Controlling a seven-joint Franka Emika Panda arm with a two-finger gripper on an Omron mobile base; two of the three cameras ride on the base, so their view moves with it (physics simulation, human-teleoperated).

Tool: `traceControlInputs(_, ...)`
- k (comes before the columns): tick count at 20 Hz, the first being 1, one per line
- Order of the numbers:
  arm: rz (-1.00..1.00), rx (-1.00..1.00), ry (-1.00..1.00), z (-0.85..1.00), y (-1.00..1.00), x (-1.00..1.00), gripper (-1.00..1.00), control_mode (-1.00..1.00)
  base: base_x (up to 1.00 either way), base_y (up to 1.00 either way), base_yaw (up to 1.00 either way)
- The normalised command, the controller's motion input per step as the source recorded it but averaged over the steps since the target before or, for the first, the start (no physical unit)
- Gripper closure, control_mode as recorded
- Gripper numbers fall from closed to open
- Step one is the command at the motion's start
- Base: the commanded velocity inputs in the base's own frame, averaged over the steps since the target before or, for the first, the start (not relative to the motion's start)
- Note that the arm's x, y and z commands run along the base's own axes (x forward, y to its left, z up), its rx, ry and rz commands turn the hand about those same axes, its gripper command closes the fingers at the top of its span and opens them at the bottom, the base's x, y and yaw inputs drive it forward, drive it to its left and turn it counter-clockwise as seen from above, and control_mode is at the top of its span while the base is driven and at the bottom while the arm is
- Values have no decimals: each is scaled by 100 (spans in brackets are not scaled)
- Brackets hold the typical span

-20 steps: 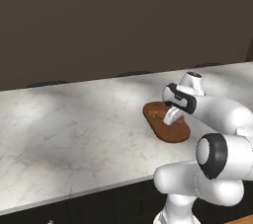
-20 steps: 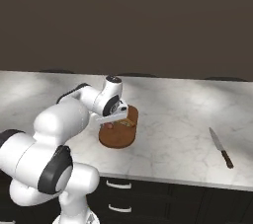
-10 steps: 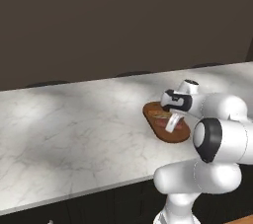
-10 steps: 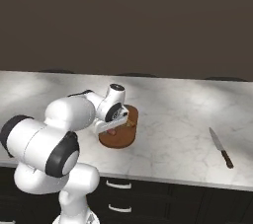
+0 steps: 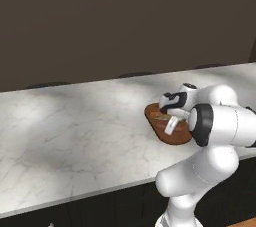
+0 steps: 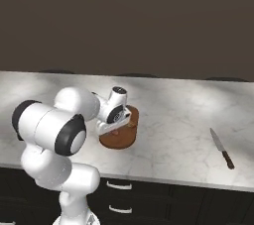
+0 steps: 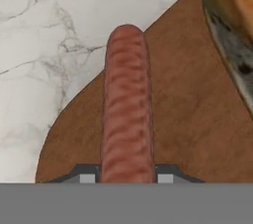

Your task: Retrieve the sausage and cheese from the fridge and place them on the cutting board on the counter.

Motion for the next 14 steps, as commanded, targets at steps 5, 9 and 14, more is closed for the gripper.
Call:
traceControlInputs(5,0,0,0,-17,-30,42,100,-100,0,0,0)
traceControlInputs(9,0,0,0,-22,-30,12,100,-100,0,0,0)
traceControlInputs(14,0,0,0,-31,-3,-4,100,-100,0,0,0)
